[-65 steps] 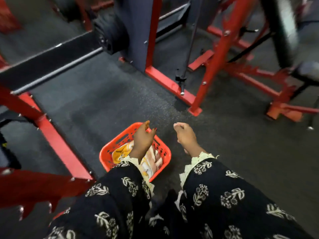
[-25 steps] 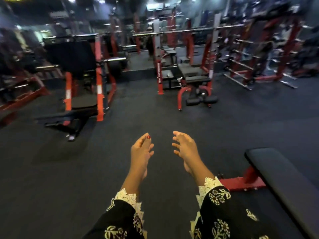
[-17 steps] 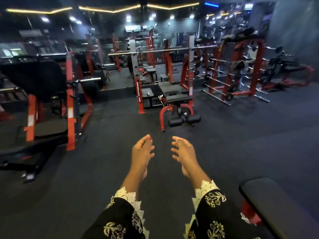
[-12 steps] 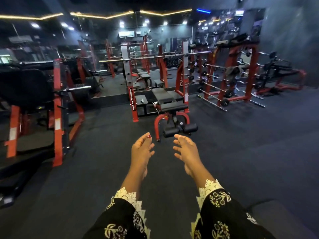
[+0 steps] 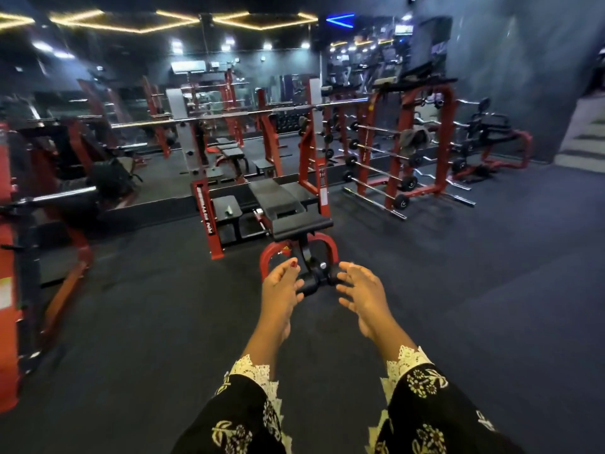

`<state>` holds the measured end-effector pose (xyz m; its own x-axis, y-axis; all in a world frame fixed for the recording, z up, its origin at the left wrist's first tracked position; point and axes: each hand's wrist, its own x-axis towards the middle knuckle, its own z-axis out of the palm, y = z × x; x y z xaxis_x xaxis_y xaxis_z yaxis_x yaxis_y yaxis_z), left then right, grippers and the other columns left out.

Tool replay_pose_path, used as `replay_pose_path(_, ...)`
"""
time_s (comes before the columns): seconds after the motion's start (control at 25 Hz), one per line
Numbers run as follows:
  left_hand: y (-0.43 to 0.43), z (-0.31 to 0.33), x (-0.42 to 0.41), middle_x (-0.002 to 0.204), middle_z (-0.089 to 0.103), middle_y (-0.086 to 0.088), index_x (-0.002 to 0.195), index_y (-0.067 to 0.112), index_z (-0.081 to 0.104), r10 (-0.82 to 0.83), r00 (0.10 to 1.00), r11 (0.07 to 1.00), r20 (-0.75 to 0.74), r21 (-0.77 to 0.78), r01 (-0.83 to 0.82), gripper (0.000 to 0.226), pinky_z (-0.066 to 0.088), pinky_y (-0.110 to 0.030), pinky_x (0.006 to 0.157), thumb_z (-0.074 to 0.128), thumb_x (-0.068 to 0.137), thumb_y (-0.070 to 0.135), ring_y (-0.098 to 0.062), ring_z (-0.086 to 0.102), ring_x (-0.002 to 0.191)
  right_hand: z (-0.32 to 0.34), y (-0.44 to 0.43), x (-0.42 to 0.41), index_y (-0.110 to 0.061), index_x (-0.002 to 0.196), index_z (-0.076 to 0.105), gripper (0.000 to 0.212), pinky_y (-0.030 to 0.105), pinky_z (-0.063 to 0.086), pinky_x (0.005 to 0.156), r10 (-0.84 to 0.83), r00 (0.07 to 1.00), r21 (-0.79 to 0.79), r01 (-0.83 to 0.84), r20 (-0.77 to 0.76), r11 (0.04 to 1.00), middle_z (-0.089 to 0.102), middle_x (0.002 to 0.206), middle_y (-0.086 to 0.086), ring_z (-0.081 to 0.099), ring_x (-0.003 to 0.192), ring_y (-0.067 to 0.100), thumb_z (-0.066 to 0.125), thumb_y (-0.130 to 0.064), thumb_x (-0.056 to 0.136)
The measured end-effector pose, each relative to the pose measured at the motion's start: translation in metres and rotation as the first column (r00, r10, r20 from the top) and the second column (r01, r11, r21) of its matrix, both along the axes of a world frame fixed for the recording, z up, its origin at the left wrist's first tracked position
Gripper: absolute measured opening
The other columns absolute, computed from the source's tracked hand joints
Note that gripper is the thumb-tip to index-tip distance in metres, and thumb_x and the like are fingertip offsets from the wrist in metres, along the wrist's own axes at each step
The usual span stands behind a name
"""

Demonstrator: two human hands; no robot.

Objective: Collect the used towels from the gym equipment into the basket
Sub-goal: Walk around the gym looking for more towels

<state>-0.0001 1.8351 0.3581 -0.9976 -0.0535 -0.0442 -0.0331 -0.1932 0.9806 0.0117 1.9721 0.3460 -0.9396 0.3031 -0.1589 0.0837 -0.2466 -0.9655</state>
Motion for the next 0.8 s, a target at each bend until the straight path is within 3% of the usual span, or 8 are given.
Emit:
replay_pose_path(0.12, 0.032, 0.015, -0.104, 0.092, 0.062, 0.004, 0.117, 0.018, 0.061, -0.076, 0.997, 0.997, -0.023, -0.001, 0.076, 0.021, 0.048, -0.027, 0.072, 0.053, 0.097, 0.019, -0.015, 0.059, 0.087, 0.016, 0.027, -0.087, -0.019, 0.115, 0.061, 0.023, 0.044, 0.047, 0.097, -0.091, 0.996, 0.004, 0.091, -0.007, 0.996, 0.063, 0.122, 0.011, 0.060, 0.111, 0.028, 0.042, -0.023, 0.101)
replay_pose_path(0.24, 0.073, 0.013, -0.188, 0.110, 0.064, -0.003, 0.119, 0.018, 0.059, -0.144, 0.989, 0.990, 0.018, 0.001, 0.144, 0.023, 0.050, -0.035, 0.085, 0.053, 0.097, 0.019, -0.023, 0.061, 0.104, 0.019, 0.060, -0.158, -0.021, 0.111, 0.062, 0.022, 0.042, 0.048, 0.095, -0.168, 0.986, 0.030, 0.168, -0.001, 0.985, 0.063, 0.121, 0.009, 0.060, 0.114, 0.027, 0.042, -0.022, 0.101)
replay_pose_path(0.32, 0.105, 0.000, -0.244, 0.120, 0.064, -0.004, 0.122, 0.017, 0.059, -0.192, 0.980, 0.981, 0.053, -0.006, 0.192, 0.027, 0.050, -0.033, 0.085, 0.054, 0.096, 0.021, -0.025, 0.062, 0.111, 0.013, 0.090, -0.207, -0.022, 0.109, 0.063, 0.022, 0.039, 0.048, 0.089, -0.220, 0.975, 0.027, 0.220, -0.007, 0.975, 0.063, 0.117, 0.006, 0.060, 0.111, 0.028, 0.042, -0.023, 0.101)
replay_pose_path(0.56, 0.224, -0.015, -0.403, 0.117, 0.065, 0.001, 0.121, 0.021, 0.060, -0.307, 0.952, 0.952, 0.006, -0.009, 0.307, 0.026, 0.051, -0.029, 0.078, 0.054, 0.096, 0.024, -0.018, 0.064, 0.101, 0.000, 0.202, -0.355, -0.024, 0.106, 0.063, 0.021, 0.033, 0.050, 0.080, -0.314, 0.948, 0.006, 0.314, -0.058, 0.949, 0.063, 0.112, 0.003, 0.061, 0.100, 0.020, 0.042, -0.024, 0.101)
replay_pose_path(0.8, 0.366, 0.037, -0.568, 0.117, 0.066, 0.000, 0.123, 0.019, 0.060, -0.370, 0.928, 0.929, -0.056, 0.004, 0.370, 0.028, 0.052, -0.031, 0.079, 0.055, 0.096, 0.024, -0.022, 0.064, 0.105, 0.044, 0.343, -0.509, -0.024, 0.108, 0.062, 0.021, 0.036, 0.050, 0.085, -0.364, 0.923, 0.039, 0.371, -0.127, 0.928, 0.063, 0.113, 0.003, 0.060, 0.103, 0.022, 0.042, -0.024, 0.102)
